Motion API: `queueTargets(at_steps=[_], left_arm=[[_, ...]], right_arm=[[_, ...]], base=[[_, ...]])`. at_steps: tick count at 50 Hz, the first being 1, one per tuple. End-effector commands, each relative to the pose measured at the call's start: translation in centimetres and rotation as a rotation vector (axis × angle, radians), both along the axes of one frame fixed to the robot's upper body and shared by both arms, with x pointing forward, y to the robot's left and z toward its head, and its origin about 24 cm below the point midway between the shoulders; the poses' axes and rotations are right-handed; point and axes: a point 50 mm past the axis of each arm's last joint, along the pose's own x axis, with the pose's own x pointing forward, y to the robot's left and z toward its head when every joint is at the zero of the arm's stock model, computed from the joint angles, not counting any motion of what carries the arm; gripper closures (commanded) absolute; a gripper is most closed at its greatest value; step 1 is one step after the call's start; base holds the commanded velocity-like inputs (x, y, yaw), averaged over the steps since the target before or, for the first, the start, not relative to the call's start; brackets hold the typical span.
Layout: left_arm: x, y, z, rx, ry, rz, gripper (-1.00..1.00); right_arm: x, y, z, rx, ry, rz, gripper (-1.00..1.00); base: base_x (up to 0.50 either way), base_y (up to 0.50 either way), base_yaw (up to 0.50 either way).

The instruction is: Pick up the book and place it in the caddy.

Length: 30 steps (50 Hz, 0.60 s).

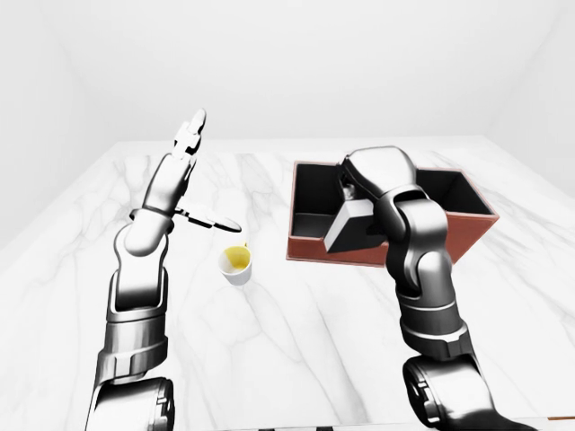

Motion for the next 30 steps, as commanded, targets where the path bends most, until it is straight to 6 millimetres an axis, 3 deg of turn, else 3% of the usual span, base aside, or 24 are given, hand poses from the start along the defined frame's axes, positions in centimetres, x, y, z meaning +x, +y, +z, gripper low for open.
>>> queueTargets(at_steps=[1, 12, 30], left_arm=[[0.0, 0.0, 0.1, -0.005, -0.005, -0.001, -1.0], [0.0, 0.0, 0.2, -0.006, -0.007, 0.0, -1.0], [0.0, 0.0, 0.2, -0.007, -0.008, 0.0, -1.0]], right_arm=[[1.7, -0.7, 1.3, -0.04, -0.059, -0.048, 1.0], [2.9, -0.7, 1.3, -0.048, -0.078, -0.056, 1.0], [5.0, -2.9, 1.7, -0.056, -0.108, -0.113, 1.0]], base=[[0.0, 0.0, 0.0], [0.0, 0.0, 0.0], [0.0, 0.0, 0.0]])
